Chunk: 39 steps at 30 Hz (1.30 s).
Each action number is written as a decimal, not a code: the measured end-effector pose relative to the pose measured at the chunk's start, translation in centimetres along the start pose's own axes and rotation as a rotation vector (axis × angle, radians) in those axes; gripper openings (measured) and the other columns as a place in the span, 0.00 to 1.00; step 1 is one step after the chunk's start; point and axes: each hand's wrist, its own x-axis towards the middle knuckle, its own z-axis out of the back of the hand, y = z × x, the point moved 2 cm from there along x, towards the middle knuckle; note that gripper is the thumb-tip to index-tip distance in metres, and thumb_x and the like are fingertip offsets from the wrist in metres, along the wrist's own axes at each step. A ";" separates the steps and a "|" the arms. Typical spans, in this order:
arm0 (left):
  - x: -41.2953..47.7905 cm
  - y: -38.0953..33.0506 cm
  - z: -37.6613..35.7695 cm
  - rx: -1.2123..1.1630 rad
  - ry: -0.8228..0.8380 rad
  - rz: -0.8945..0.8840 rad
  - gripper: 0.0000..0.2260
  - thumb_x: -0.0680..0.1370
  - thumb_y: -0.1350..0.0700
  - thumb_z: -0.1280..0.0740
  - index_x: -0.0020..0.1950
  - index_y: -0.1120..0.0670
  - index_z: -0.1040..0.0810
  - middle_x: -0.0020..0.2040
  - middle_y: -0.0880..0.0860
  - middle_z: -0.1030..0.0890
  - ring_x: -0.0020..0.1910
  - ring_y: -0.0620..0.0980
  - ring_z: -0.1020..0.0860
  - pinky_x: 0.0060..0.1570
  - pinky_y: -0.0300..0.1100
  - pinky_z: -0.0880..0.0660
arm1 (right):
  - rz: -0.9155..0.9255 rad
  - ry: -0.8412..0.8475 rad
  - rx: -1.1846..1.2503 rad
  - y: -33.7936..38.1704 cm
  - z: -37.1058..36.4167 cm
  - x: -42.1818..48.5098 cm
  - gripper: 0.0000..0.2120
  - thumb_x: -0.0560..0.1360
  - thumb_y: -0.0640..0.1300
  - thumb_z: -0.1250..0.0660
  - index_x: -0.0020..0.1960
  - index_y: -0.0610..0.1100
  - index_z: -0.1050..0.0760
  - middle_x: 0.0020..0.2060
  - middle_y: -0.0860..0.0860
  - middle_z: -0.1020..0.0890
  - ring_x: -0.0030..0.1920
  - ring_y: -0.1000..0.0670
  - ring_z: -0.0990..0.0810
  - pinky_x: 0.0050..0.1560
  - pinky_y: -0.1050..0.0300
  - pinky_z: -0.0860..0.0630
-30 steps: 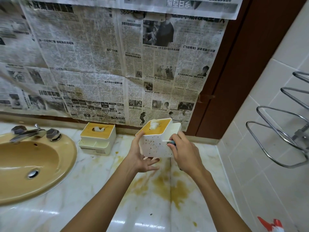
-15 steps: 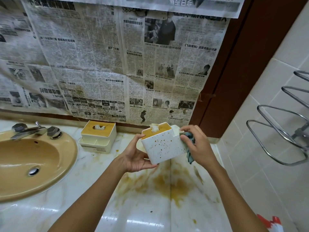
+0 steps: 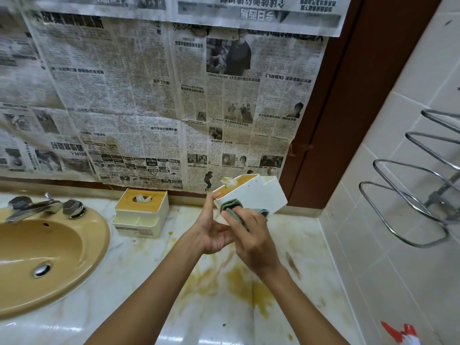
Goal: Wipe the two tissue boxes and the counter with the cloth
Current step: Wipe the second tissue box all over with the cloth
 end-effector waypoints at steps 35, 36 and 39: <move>0.8 -0.2 -1.2 -0.034 -0.037 -0.086 0.51 0.67 0.26 0.29 0.64 0.73 0.25 0.60 0.67 0.18 0.45 0.61 0.13 0.38 0.50 0.15 | -0.191 -0.111 -0.031 -3.3 1.4 0.7 0.21 0.75 0.26 0.34 0.66 0.38 0.21 0.60 0.41 0.19 0.52 0.39 0.24 0.56 0.48 0.23; 0.9 -0.2 -1.1 -0.037 -0.034 -0.083 0.51 0.67 0.26 0.28 0.63 0.73 0.25 0.61 0.67 0.18 0.47 0.62 0.13 0.39 0.50 0.14 | -0.074 -0.052 -0.030 -3.0 1.4 0.4 0.20 0.75 0.27 0.32 0.66 0.38 0.20 0.60 0.41 0.19 0.51 0.39 0.24 0.55 0.48 0.23; 0.8 -0.3 -0.7 -0.050 -0.022 -0.073 0.52 0.64 0.28 0.27 0.64 0.74 0.26 0.60 0.67 0.18 0.47 0.62 0.13 0.38 0.51 0.15 | -0.020 -0.018 -0.051 -4.1 1.9 0.7 0.19 0.77 0.29 0.34 0.66 0.39 0.21 0.62 0.42 0.20 0.51 0.41 0.25 0.55 0.50 0.23</move>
